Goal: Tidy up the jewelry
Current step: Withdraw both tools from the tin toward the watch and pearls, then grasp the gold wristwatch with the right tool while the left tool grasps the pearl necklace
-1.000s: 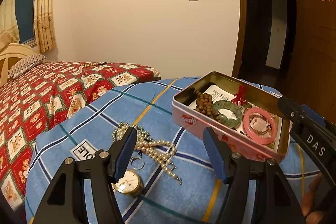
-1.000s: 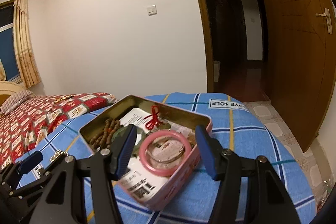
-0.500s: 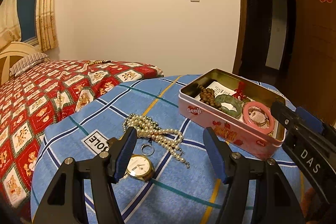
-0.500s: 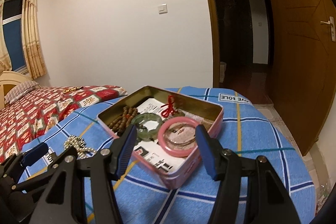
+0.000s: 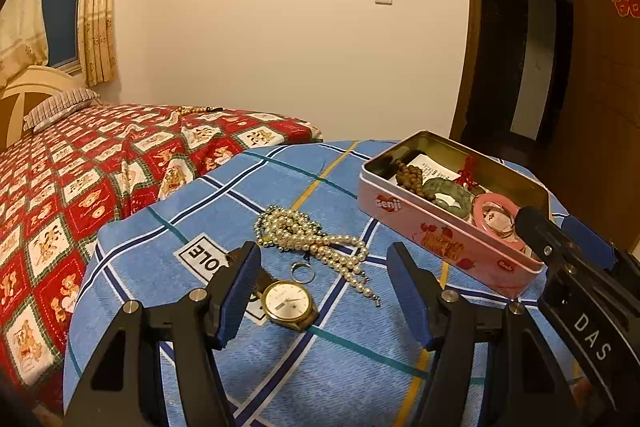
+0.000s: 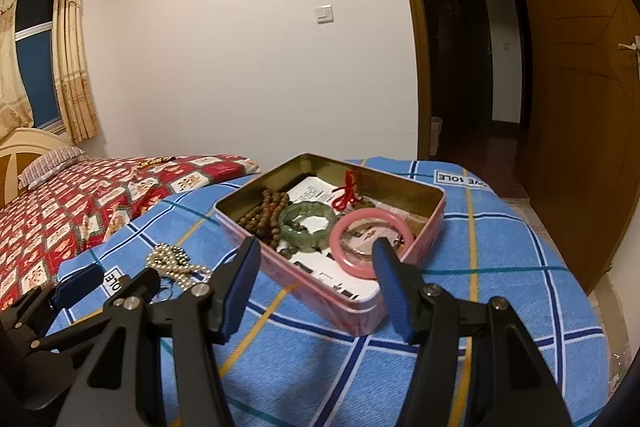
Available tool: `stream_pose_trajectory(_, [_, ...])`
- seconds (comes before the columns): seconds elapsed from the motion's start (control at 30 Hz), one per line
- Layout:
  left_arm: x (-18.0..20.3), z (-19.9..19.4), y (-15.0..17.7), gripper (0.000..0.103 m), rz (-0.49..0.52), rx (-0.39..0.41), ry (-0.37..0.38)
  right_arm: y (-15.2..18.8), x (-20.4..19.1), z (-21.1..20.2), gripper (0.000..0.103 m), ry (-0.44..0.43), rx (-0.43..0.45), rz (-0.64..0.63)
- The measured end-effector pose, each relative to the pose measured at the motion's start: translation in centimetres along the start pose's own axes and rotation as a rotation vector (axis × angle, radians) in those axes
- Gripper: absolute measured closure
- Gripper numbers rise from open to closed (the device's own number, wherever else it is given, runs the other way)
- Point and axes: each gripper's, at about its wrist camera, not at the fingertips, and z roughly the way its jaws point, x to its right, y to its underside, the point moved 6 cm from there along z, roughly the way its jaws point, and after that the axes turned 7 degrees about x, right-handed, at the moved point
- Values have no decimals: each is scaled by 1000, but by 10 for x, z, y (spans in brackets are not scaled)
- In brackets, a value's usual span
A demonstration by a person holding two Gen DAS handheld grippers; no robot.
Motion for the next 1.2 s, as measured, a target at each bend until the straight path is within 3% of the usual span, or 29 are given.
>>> stream_pose_trajectory(0.3, [-63, -2, -3, 38, -121, -18, -101, 2, -10, 2, 42, -35, -13, -17])
stream_pose_trajectory(0.43, [-111, -6, -8, 38, -150, -10, -232, 6, -16, 6, 42, -78, -45, 6])
stream_pose_trajectory(0.5, [-128, -4, -5, 38, -184, -26, -263, 9, -23, 10, 42, -103, -73, 9])
stream_pose_trajectory(0.67, [-155, 2, 8, 38, -322, -79, -264, 20, -45, 17, 42, -196, -148, 15])
stream_pose_trajectory(0.87, [-151, 4, 8, 38, -308, -81, -266, 41, -94, 29, 42, -358, -293, -38])
stream_pose_trajectory(1.0, [-153, 4, 9, 38, -312, -84, -266, 53, -131, 42, 48, -436, -373, -113])
stream_pose_trajectory(1.2, [-153, 5, 11, 38, -302, -94, -259, 71, -159, 60, 52, -428, -466, -213])
